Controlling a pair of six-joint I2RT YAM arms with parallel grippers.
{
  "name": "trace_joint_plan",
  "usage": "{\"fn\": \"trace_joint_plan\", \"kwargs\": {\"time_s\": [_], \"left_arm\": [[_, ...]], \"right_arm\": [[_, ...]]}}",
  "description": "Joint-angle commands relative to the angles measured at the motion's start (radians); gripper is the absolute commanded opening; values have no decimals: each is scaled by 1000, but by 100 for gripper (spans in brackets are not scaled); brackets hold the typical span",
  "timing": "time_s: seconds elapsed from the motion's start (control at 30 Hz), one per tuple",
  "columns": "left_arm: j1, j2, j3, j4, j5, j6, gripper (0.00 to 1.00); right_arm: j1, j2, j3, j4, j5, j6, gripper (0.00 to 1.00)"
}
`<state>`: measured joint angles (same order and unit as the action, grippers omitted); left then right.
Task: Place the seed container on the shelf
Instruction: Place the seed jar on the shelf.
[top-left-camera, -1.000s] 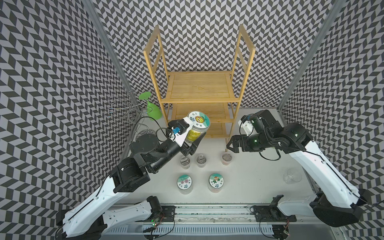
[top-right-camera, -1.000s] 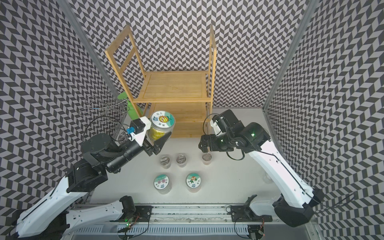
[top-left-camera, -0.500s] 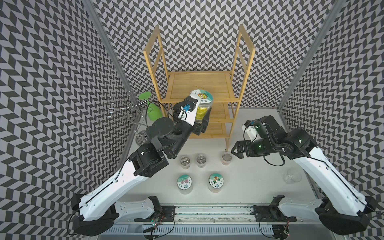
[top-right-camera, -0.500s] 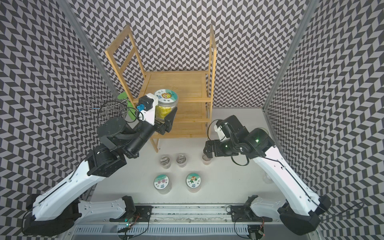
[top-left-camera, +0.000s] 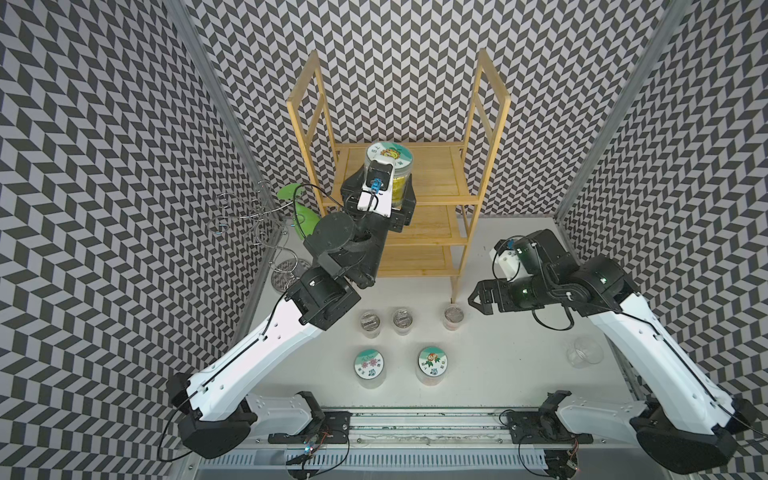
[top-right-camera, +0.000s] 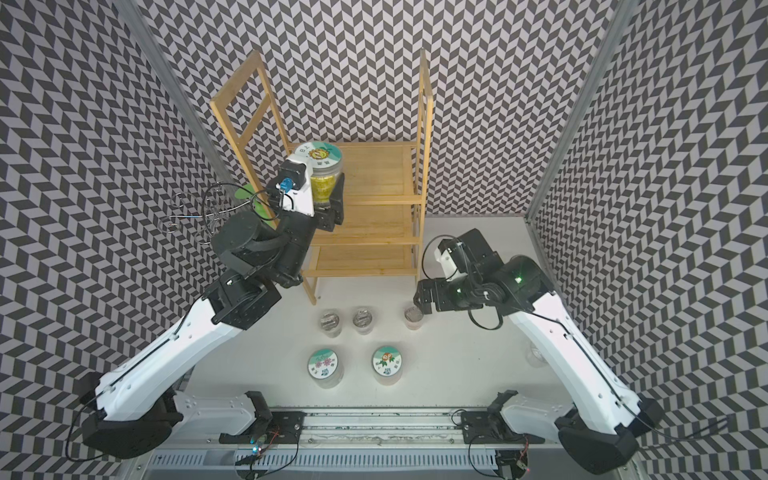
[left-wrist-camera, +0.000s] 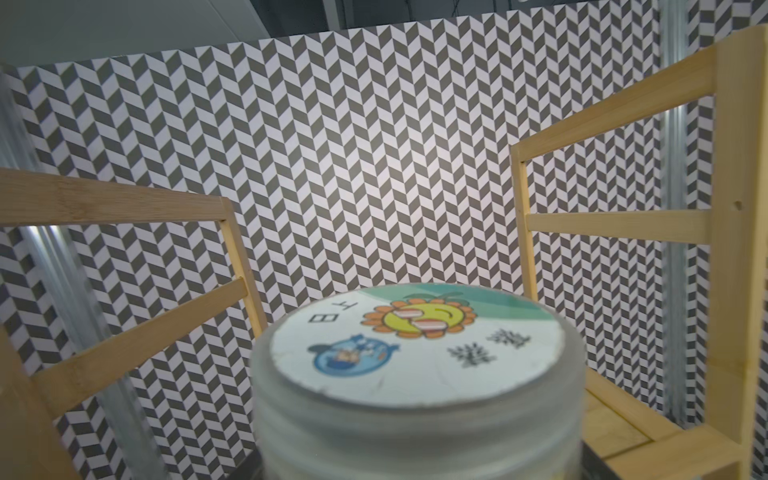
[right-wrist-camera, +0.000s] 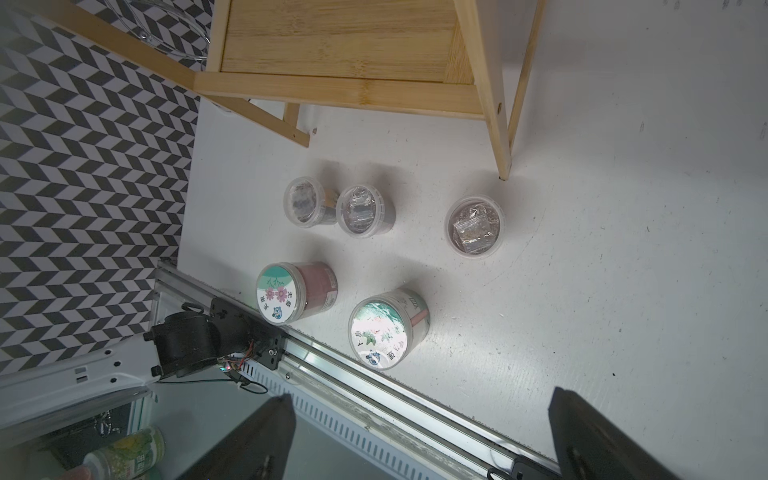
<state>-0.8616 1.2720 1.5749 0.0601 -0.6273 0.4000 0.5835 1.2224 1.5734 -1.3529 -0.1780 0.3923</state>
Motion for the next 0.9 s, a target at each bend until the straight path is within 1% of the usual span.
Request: {"fn": "trace_joint_plan", "kwargs": {"time_s": [0.0,0.13,0.37,0.7,0.87], "left_arm": [[50,9,48,75,17,40,70],[122,25,46,76,59,10,70],[199,58,46,93,96,-10,70],[274,86,40,112,132,-53,73],[286,99,40,109,140,-62,75]], "right_arm": [[-16,-19,-4,31,-15,-34,100],[-34,-14,-1,31,-26,-46,100],[-54,0,11,31,-37,-62,100],[-77,27,32,31,-45,-78,100],[-84,36,37,31,-48,-85,99]]}}
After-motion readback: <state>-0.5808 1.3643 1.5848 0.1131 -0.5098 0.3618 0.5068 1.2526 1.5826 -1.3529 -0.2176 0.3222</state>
